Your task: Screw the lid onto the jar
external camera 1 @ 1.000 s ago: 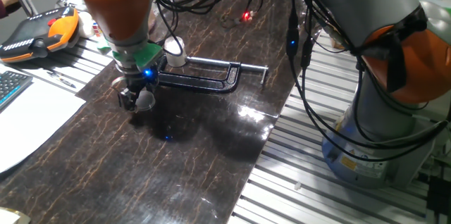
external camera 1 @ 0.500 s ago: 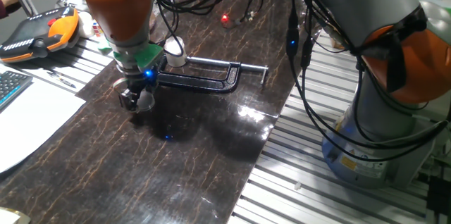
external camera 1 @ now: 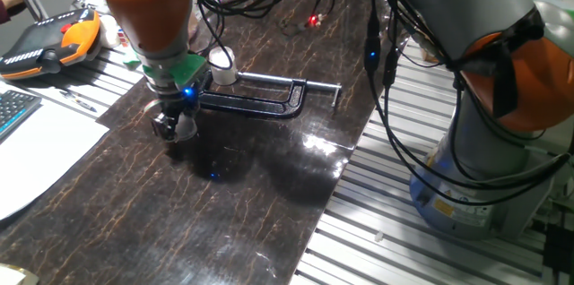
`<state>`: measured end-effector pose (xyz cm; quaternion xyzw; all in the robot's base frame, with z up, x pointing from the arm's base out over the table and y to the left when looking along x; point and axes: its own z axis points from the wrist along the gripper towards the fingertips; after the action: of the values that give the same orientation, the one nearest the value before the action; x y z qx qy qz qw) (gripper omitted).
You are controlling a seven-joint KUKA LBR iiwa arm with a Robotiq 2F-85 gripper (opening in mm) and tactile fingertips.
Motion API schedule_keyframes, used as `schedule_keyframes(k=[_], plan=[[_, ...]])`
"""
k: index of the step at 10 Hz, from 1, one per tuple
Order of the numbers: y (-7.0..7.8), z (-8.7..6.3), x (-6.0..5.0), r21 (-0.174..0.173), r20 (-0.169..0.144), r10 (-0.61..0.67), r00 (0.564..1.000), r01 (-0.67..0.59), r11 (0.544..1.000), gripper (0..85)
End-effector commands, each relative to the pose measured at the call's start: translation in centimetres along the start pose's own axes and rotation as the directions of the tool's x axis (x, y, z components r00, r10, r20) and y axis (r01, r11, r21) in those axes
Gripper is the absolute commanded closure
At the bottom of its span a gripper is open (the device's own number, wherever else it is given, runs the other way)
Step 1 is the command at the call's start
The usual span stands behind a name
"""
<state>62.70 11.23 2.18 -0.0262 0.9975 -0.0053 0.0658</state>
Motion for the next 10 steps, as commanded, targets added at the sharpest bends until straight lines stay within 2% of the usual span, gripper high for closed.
schedule_keyframes(k=[1,3,5,6,7,9,10], plan=[[0.0,-0.1,0.0,-0.003,0.002,0.000,1.000,0.000,1.000,36.0],[-0.2,-0.7,-0.1,0.006,0.002,0.002,1.000,-0.002,1.000,35.7],[-0.9,-2.1,-0.2,0.017,0.003,-0.003,1.000,0.003,1.000,35.7],[-1.5,-3.0,-0.2,0.013,0.006,0.004,1.000,-0.004,1.000,35.3],[-2.6,-4.6,-0.1,0.016,0.004,0.003,1.000,-0.003,1.000,35.0],[-4.5,-7.0,-0.5,0.034,-0.002,-0.011,1.000,0.011,0.999,35.0],[-5.6,-7.9,-0.5,0.024,-0.006,-0.011,1.000,0.012,1.000,34.7]])
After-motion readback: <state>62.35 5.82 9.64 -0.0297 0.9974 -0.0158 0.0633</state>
